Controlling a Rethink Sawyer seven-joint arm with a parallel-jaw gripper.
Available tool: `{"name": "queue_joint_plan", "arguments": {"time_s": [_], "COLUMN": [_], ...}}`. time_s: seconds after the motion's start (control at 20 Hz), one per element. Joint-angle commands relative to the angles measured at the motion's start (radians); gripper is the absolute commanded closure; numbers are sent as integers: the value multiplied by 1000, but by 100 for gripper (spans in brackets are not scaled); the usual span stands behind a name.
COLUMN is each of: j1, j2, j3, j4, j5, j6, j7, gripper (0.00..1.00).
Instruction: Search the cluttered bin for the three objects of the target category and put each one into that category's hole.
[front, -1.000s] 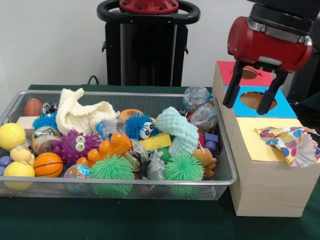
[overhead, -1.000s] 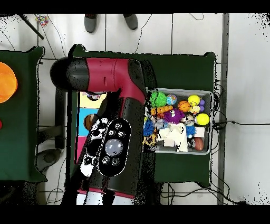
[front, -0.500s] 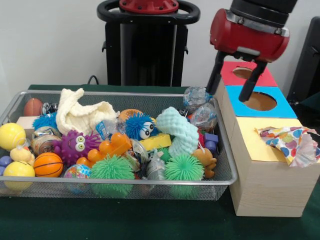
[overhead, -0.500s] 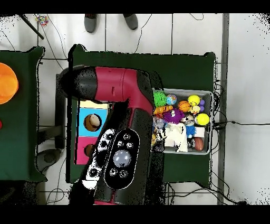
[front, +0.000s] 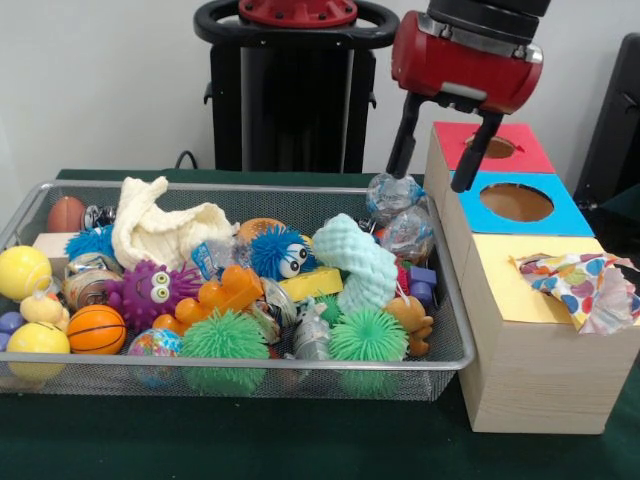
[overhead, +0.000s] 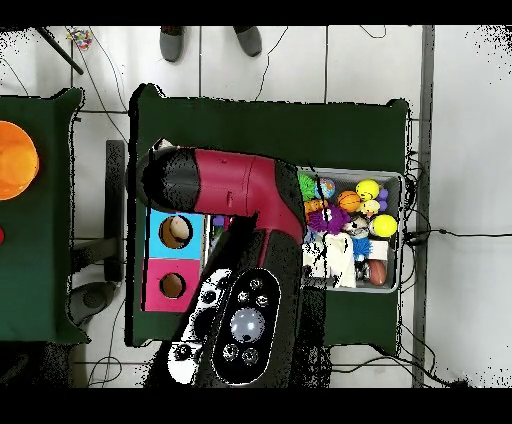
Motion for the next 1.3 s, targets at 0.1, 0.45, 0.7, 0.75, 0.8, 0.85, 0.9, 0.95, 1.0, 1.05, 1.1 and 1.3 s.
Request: {"name": "queue_joint_plan", "arguments": {"time_s": [0.1,0.45,0.7,0.75,0.8,0.85,0.9,0.95,1.0,1.05,1.1,1.3], "j1": [17,89,93,96,103,110,113,117,119,120,119,93], "j2": [-2,51,57,60,67,76,83,89,93,97,98,90], "j3": [100,24,33,31,23,14,9,4,-1,-4,-2,37], "j4": [126,51,41,36,25,13,5,-3,-7,-14,-15,-3], "j5": [-22,-65,-56,-56,-59,-62,-64,-66,-69,-70,-69,-48], "j6": [-11,29,18,25,39,48,50,53,55,59,61,64], "j7": [115,178,180,180,185,193,195,198,199,198,193,155], "gripper": [0,0,0,0,0,0,0,0,0,0,0,0]}}
